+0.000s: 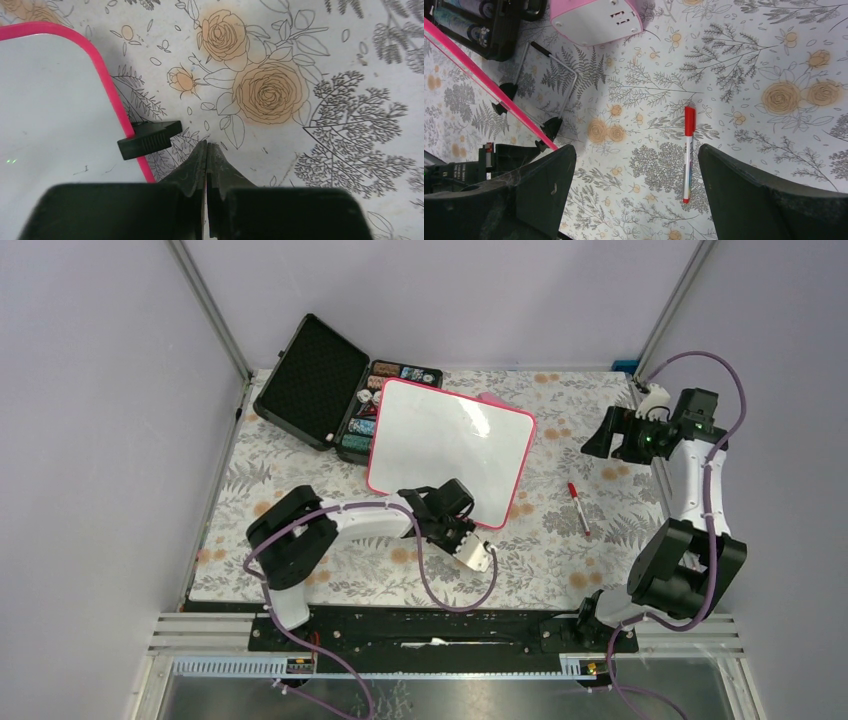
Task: Write a sentence on the whiteboard
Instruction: Move the whiteboard stand to the center of the board.
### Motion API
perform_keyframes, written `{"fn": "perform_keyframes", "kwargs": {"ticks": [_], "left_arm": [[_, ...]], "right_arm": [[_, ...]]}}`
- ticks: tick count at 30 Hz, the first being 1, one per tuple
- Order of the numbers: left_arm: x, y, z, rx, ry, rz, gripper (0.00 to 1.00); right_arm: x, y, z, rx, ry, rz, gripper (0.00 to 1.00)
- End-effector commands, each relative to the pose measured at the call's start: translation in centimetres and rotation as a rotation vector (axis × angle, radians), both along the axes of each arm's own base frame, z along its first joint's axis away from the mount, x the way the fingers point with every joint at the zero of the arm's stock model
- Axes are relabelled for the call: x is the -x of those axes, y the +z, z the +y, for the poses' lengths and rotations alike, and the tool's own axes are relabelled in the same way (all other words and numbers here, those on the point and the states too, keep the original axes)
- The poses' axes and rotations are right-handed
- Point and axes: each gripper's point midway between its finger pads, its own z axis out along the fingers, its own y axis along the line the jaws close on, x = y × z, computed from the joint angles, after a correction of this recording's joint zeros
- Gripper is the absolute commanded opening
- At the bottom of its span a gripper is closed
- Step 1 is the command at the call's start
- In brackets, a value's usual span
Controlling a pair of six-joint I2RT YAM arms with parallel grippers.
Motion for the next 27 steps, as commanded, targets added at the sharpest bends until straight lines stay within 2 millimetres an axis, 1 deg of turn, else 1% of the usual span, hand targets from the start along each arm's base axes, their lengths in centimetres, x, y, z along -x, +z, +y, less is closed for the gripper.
{"fn": "perform_keyframes", "kwargs": {"ticks": [1, 4, 8, 13, 15, 19, 23, 26, 27], "left_arm": [[-2.2, 0.4, -2.2, 0.036, -0.034, -0.098, 0.00], [-3.3, 0.0, -3.1, 0.039, -0.027, -0.122, 0.00], [-4.5, 0.5, -5.3, 0.074, -0.023, -0.138, 0.00], [-4.7, 0.7, -8.6, 0.122, -0.024, -0.122, 0.00], [-4.6, 0.9, -10.2, 0.150, -0.021, -0.122, 0.00], [-5.1, 0.9, -13.3, 0.191, 0.017, -0.094, 0.00], [-6.4, 1.3, -15.5, 0.250, 0.074, -0.092, 0.00], [-7.2, 1.5, -16.9, 0.288, 0.149, -0.057, 0.00], [-7.9, 2.1, -17.6, 0.306, 0.191, -0.057, 0.00]], "right_arm": [[-0.2, 1.6, -0.5, -0.001, 0.032, -0.052, 0.99], [0.1, 1.2, -0.8, -0.017, 0.046, -0.037, 0.99], [0.4, 0.9, -1.4, -0.041, 0.056, -0.024, 0.99], [0.6, 0.3, -2.0, -0.034, 0.057, -0.017, 0.99], [0.8, 0.1, -2.1, -0.036, 0.066, -0.008, 0.99], [1.4, 0.1, -2.2, -0.049, 0.088, -0.005, 0.99], [2.1, 0.0, -2.3, -0.045, 0.101, -0.001, 0.99], [2.5, -0.1, -1.9, -0.054, 0.120, 0.004, 0.99], [2.7, -0.1, -1.8, -0.060, 0.127, 0.003, 0.99]]}}
